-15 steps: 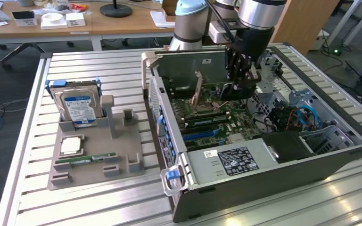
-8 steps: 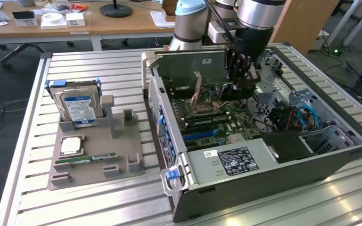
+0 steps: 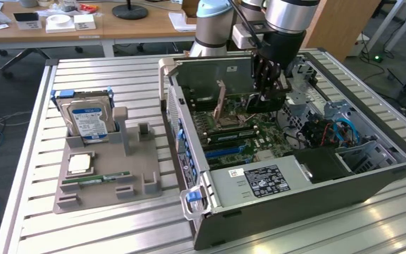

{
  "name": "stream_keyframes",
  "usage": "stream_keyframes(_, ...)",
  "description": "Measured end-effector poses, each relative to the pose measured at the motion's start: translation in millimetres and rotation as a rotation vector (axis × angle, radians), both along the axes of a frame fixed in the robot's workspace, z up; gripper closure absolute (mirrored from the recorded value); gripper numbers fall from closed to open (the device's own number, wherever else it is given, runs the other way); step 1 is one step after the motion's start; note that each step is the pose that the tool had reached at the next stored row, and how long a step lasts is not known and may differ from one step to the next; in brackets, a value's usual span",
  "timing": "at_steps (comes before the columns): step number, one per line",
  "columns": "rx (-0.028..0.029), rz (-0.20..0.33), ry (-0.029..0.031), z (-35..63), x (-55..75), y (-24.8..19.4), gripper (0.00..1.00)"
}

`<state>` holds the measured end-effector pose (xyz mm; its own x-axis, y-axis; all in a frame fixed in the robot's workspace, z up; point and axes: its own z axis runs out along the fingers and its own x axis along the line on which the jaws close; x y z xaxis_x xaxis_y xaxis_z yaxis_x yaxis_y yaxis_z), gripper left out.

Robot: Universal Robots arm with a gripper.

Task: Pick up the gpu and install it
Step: 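Insert the gpu into the slot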

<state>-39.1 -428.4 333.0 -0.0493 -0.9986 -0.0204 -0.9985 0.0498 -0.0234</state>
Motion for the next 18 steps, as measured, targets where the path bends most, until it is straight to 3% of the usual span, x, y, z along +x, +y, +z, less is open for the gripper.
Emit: stream_keyframes(18,-0.0001,0.000,0.0001,-3.0,0.0,0.0,0.73)
